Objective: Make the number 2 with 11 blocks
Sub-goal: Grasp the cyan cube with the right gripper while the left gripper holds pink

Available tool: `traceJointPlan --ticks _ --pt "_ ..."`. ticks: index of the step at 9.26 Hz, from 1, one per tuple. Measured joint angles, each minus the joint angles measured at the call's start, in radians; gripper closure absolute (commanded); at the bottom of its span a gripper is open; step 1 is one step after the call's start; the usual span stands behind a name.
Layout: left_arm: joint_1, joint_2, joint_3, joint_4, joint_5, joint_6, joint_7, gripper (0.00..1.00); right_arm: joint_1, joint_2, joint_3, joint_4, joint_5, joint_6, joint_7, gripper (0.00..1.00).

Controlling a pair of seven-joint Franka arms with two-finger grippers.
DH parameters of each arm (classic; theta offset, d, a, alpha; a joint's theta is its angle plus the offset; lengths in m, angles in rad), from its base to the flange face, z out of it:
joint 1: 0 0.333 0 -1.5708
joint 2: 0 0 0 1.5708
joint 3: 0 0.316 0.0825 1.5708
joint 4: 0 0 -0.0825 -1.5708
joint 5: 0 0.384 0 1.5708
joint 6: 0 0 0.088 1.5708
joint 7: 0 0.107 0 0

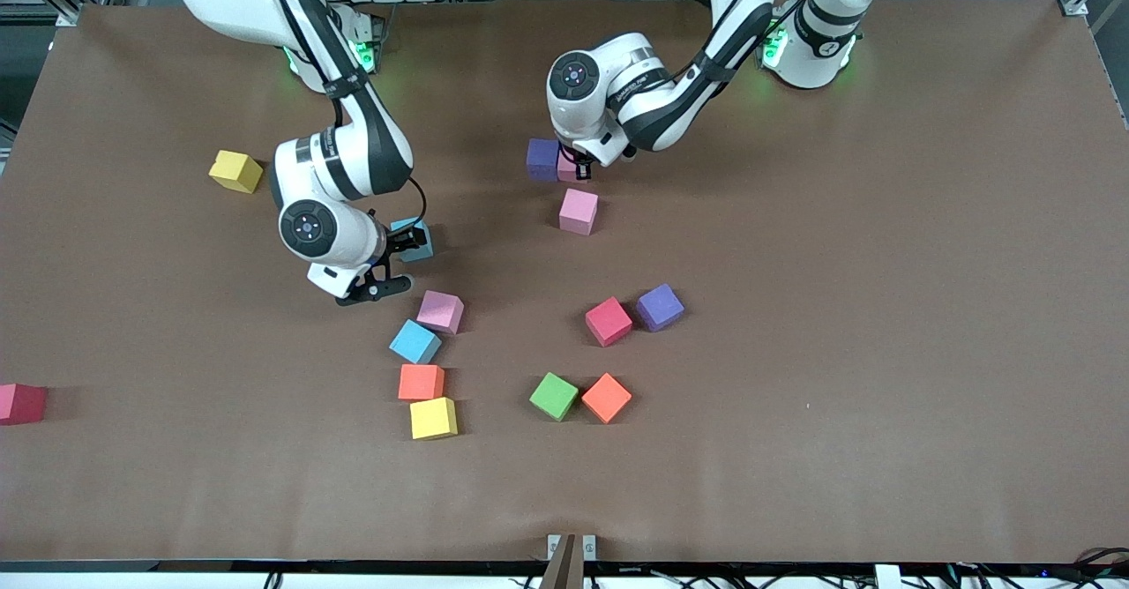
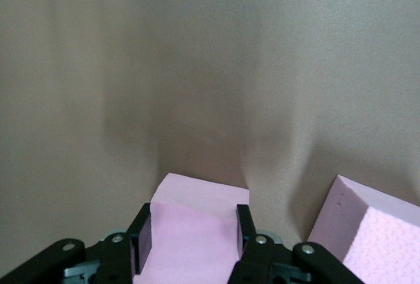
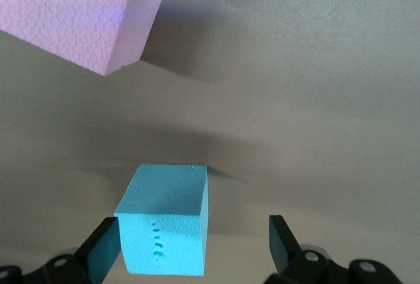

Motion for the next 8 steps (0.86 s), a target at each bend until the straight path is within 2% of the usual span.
traceJointPlan --ticks 5,8 --pt "-0.003 0.034 0.0 0.01 0.001 -0.014 0.0 0.23 0.019 -0.036 0.011 -0.057 0.007 0.033 0.012 0.0" --pt "-0.003 0.01 -0.003 0.041 0.001 -0.094 0.0 0.23 0.028 -0.042 0.013 -0.074 0.007 0.045 0.023 0.0"
